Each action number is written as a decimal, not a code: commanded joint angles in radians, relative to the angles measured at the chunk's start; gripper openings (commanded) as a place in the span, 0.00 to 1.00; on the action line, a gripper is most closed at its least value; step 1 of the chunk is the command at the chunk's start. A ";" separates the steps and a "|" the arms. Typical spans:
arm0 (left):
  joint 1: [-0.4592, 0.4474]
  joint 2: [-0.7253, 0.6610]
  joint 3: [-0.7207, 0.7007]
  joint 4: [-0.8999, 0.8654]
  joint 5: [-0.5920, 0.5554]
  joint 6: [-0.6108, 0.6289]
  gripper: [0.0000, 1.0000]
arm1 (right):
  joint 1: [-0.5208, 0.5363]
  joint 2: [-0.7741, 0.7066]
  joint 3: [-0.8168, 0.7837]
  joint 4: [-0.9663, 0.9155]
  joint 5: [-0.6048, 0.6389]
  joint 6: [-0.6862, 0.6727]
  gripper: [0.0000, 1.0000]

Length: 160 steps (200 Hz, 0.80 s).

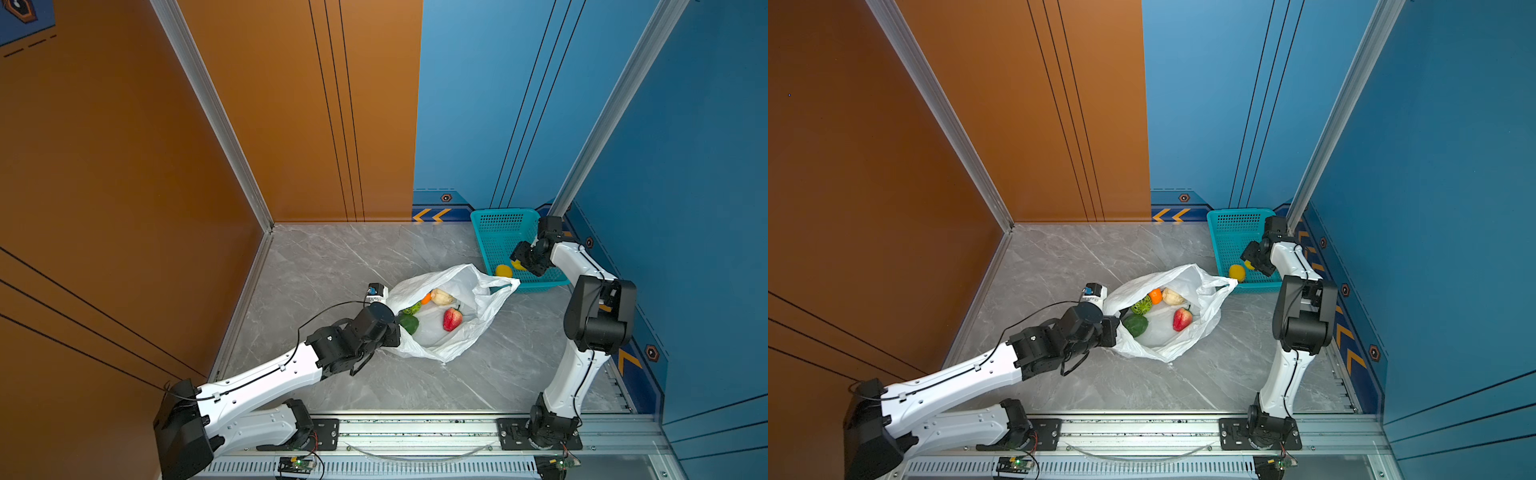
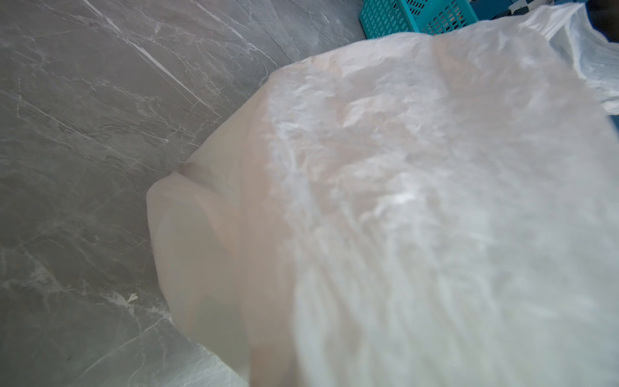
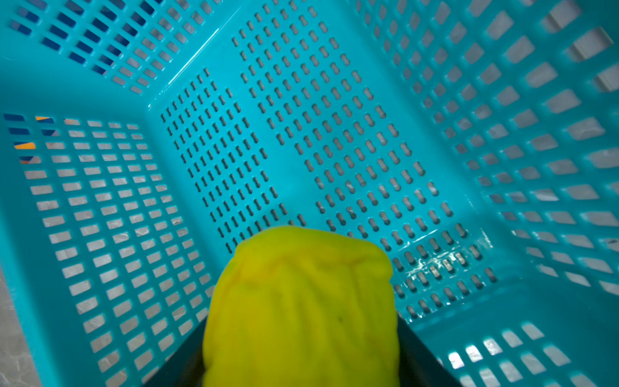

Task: Untie the knot of the plastic bag and take out the fruit
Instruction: Place the fruit in the basket.

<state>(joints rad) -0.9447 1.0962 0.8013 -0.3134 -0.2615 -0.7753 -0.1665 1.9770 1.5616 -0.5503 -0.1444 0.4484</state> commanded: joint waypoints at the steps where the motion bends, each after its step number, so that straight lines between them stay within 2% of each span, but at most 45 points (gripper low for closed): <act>1: -0.013 -0.013 -0.012 -0.005 -0.022 -0.002 0.00 | 0.002 0.002 0.008 -0.028 0.035 -0.016 0.74; 31: -0.013 -0.013 -0.011 -0.004 -0.022 -0.002 0.00 | 0.001 -0.012 0.015 -0.036 0.035 -0.018 0.80; 95: -0.014 -0.015 -0.012 -0.003 -0.022 -0.004 0.00 | 0.028 -0.105 0.011 -0.058 0.015 -0.020 0.85; 122: -0.012 -0.016 -0.013 -0.005 -0.020 -0.003 0.00 | 0.059 -0.192 -0.007 -0.088 -0.009 -0.023 0.88; 160: -0.014 -0.018 -0.012 -0.001 -0.020 -0.005 0.00 | 0.149 -0.393 -0.047 -0.149 -0.024 -0.024 0.93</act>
<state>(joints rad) -0.9447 1.0958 0.8013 -0.3103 -0.2615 -0.7757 -0.0723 1.7153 1.5410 -0.6216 -0.1413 0.4408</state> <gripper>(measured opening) 0.045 0.919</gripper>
